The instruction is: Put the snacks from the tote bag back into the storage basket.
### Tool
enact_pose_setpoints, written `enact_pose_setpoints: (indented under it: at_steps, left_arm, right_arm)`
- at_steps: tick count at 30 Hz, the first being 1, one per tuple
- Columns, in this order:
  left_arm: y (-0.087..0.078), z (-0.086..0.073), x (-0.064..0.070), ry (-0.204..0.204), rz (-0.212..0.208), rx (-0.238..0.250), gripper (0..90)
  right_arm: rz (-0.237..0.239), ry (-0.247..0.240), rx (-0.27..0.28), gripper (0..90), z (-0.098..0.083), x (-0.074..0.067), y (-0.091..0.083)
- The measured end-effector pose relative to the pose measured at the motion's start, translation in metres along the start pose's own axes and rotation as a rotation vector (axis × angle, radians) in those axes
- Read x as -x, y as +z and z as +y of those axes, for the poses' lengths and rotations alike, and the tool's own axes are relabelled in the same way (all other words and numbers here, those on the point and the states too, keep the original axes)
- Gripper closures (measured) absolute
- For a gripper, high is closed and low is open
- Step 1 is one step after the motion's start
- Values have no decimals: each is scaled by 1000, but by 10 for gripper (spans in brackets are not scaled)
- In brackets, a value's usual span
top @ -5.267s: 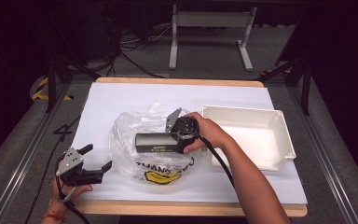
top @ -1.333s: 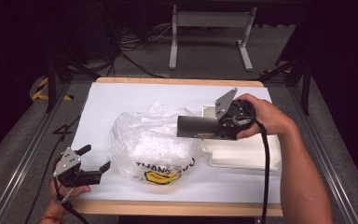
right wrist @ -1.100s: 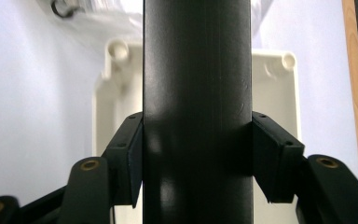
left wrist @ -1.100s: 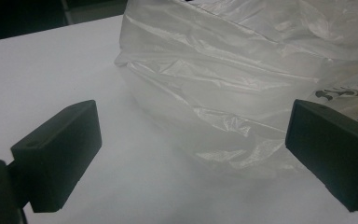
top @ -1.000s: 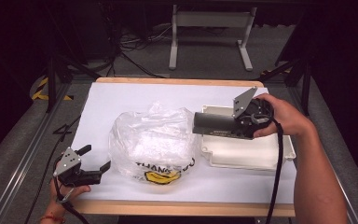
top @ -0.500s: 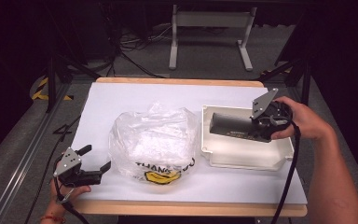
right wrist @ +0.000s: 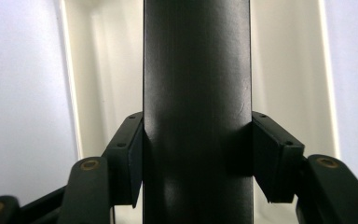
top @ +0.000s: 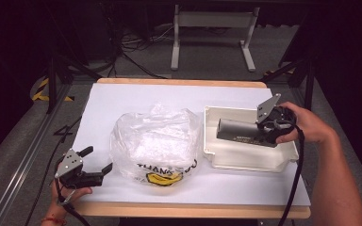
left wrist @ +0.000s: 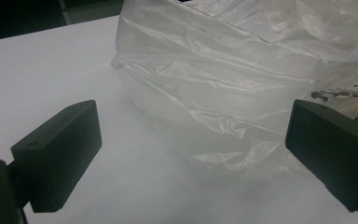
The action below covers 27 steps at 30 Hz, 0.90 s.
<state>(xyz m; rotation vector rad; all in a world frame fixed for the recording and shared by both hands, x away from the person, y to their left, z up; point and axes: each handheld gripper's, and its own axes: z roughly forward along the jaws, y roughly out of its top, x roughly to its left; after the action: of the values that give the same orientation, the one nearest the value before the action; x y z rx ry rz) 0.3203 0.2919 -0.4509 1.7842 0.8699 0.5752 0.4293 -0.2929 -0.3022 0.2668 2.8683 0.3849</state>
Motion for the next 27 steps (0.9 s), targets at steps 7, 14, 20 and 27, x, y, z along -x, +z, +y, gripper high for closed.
enact_pose_setpoints:
  at_steps: [7, 14, 20, 27]
  left_arm:
    - [0, 0, 0, -3, -3, 1, 45]
    - [-1, 0, 1, -3, -7, -3, 45]
    - [-2, 0, 2, -3, -5, -7, 45]
    - [-2, 0, 2, -4, -6, -3, 45]
  right_arm:
    - [32, -21, -13, 429, 1, 1, 19]
    - [70, -37, -45, 429, -4, 3, 37]
    - [73, -44, -70, 428, -8, 3, 50]
    - [73, -37, -71, 427, -10, 3, 56]
